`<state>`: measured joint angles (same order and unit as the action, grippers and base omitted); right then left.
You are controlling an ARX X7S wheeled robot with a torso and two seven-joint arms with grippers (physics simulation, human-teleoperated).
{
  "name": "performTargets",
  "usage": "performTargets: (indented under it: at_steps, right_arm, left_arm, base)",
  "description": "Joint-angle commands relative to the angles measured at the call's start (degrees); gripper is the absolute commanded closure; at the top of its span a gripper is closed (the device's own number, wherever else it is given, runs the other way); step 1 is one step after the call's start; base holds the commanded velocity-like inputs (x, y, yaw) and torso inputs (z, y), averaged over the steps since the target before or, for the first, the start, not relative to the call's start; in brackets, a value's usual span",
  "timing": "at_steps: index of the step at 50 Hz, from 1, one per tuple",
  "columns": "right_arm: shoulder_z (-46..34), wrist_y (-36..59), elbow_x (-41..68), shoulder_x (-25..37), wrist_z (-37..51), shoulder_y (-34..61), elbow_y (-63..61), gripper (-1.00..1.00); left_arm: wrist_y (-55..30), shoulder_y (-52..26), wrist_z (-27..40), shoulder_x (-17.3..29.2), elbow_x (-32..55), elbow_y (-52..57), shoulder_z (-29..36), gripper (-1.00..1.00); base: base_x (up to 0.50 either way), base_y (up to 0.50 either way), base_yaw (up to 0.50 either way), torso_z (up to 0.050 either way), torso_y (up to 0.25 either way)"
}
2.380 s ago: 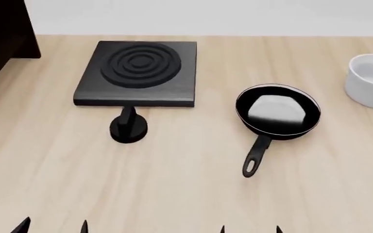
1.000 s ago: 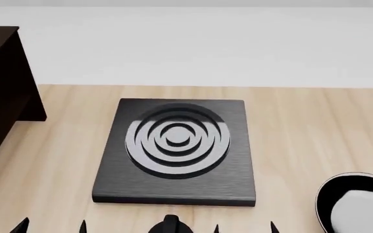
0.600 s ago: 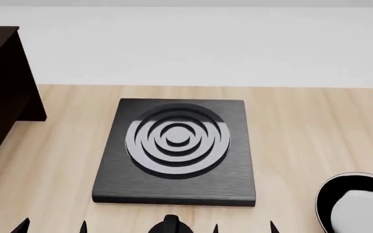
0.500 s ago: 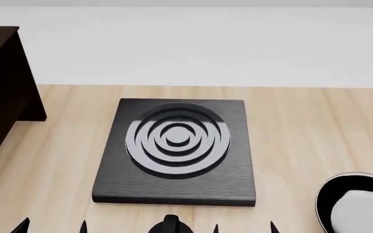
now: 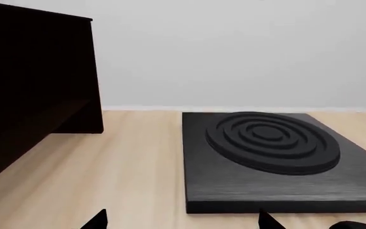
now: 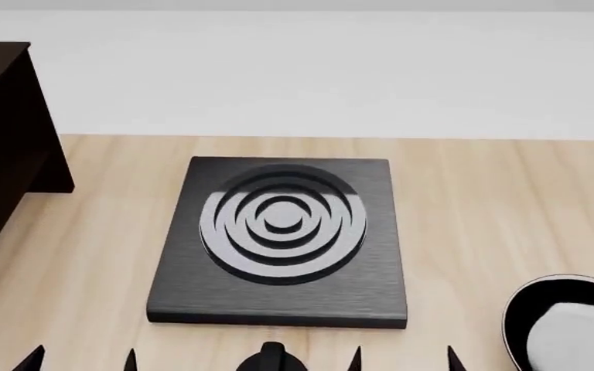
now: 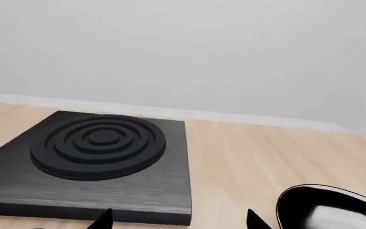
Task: Put the frying pan on the cabinet shelf.
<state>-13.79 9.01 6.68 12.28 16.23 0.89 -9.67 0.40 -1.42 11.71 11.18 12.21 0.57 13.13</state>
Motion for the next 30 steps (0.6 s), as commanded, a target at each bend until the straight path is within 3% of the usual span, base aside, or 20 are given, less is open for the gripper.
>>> performTargets:
  at_steps: [1, 11, 20, 30]
  right_arm:
    - [3.52, 12.46, 4.54, 1.88, 1.90, -0.88, -12.11, -1.00]
    - [8.27, 32.24, 9.73, 4.89, 5.31, 0.87, -25.58, -1.00]
    - [15.10, 55.28, 16.82, 6.54, 8.39, 5.94, -36.86, -1.00]
    - [24.44, 67.56, 23.56, 8.29, 5.73, 8.96, -39.13, -1.00]
  left_arm:
    - [-9.26, 0.45, 2.63, 0.72, 3.82, 9.08, -0.84, -1.00]
    - [-27.50, -2.52, 5.97, 4.36, 4.78, 25.93, 2.73, -1.00]
    - [-53.38, -11.74, 12.18, 4.01, 17.19, 38.21, -3.55, -1.00]
    - [-65.29, -20.37, 15.65, 2.18, 24.26, 41.20, -9.41, -1.00]
  base:
    - [0.00, 0.00, 0.00, 0.000, 0.000]
    - [0.00, 0.00, 0.00, 0.000, 0.000]
    - [0.00, 0.00, 0.00, 0.000, 0.000]
    - [0.00, 0.00, 0.00, 0.000, 0.000]
